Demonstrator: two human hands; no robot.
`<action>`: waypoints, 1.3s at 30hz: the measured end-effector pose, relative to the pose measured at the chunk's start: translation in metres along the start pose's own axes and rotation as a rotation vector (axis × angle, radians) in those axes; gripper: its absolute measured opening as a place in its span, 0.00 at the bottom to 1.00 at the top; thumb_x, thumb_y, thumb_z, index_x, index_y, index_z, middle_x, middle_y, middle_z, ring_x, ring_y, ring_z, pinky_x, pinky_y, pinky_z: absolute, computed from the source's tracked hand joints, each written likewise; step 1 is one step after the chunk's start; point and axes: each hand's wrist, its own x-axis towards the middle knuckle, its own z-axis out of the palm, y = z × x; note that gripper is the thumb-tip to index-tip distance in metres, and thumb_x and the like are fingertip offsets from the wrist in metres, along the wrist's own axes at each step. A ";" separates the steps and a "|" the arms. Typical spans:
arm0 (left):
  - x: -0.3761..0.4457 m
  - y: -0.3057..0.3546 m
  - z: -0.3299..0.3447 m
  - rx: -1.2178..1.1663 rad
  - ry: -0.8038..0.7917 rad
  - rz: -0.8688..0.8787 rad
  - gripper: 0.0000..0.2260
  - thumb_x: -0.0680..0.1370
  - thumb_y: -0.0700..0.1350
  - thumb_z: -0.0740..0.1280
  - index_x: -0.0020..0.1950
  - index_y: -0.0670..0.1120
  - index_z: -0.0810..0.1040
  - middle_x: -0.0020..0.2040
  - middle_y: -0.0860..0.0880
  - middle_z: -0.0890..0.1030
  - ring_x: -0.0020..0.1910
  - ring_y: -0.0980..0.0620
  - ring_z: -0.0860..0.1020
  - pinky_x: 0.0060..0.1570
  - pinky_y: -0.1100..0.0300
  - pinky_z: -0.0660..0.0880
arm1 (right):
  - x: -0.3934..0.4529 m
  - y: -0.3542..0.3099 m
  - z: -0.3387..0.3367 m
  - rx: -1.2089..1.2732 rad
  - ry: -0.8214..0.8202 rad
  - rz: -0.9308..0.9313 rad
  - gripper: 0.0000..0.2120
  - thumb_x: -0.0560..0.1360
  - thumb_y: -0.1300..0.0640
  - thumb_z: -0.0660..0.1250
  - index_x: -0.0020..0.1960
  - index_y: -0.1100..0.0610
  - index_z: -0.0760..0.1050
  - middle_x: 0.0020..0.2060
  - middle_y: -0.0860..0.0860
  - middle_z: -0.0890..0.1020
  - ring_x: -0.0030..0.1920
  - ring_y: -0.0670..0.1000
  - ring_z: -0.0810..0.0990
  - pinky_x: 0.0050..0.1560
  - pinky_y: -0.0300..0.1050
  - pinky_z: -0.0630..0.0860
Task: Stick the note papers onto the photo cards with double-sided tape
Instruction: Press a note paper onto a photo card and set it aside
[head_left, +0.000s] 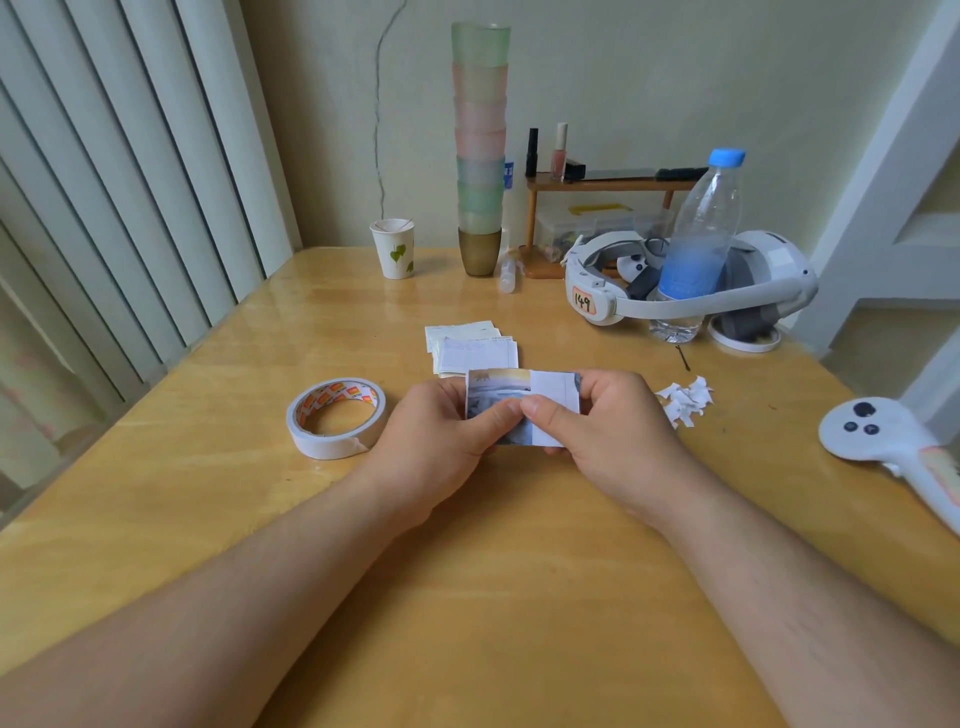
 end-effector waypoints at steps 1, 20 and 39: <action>0.000 0.000 0.000 0.031 0.005 -0.004 0.07 0.81 0.52 0.73 0.55 0.53 0.88 0.48 0.53 0.89 0.49 0.54 0.86 0.55 0.56 0.80 | 0.000 0.000 -0.001 -0.059 -0.003 -0.009 0.03 0.79 0.52 0.74 0.51 0.49 0.86 0.42 0.44 0.88 0.44 0.49 0.87 0.45 0.53 0.83; 0.004 -0.004 -0.016 -0.194 -0.085 -0.049 0.06 0.82 0.41 0.70 0.54 0.45 0.87 0.44 0.52 0.86 0.41 0.56 0.79 0.47 0.64 0.74 | 0.000 -0.003 -0.005 0.228 -0.002 0.177 0.05 0.82 0.61 0.69 0.56 0.54 0.80 0.43 0.51 0.89 0.35 0.49 0.84 0.40 0.43 0.78; 0.058 0.026 -0.037 0.328 0.251 -0.033 0.12 0.84 0.43 0.66 0.47 0.59 0.84 0.31 0.57 0.79 0.34 0.52 0.81 0.39 0.60 0.76 | 0.063 -0.023 0.004 -0.049 0.263 0.067 0.05 0.77 0.52 0.74 0.47 0.44 0.79 0.36 0.45 0.86 0.33 0.47 0.85 0.43 0.52 0.85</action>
